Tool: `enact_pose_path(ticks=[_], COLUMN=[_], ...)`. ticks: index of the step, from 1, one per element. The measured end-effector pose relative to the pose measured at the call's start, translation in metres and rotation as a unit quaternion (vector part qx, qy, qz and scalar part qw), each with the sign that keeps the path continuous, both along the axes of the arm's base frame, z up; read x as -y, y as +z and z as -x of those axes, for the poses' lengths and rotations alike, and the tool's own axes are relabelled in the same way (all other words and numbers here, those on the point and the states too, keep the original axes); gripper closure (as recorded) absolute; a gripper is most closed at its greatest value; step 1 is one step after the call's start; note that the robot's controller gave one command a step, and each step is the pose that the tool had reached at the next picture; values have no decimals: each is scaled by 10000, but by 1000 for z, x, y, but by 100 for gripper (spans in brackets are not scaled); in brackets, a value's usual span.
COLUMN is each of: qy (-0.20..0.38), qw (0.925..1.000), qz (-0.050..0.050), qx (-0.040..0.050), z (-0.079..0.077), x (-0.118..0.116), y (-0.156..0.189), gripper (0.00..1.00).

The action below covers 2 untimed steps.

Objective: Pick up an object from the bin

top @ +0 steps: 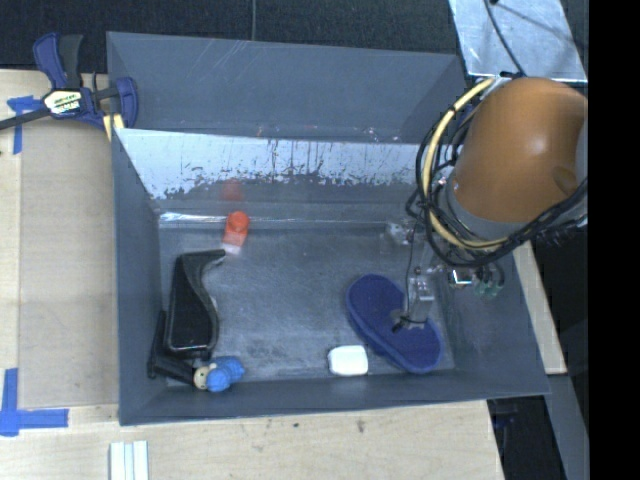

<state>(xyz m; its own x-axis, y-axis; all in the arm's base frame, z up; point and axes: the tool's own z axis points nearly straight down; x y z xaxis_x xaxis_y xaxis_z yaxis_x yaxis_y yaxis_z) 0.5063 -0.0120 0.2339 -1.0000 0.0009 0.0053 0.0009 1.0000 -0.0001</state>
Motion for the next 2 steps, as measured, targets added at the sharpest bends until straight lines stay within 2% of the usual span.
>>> enact_pose_path(ticks=[1, 2], qy=[-709, -1544], qw=[9975, 9880], qz=[-4, 10], qx=[4, 66], z=[-57, -93], x=[29, 70], y=[-167, -132], gripper=[0, 0])
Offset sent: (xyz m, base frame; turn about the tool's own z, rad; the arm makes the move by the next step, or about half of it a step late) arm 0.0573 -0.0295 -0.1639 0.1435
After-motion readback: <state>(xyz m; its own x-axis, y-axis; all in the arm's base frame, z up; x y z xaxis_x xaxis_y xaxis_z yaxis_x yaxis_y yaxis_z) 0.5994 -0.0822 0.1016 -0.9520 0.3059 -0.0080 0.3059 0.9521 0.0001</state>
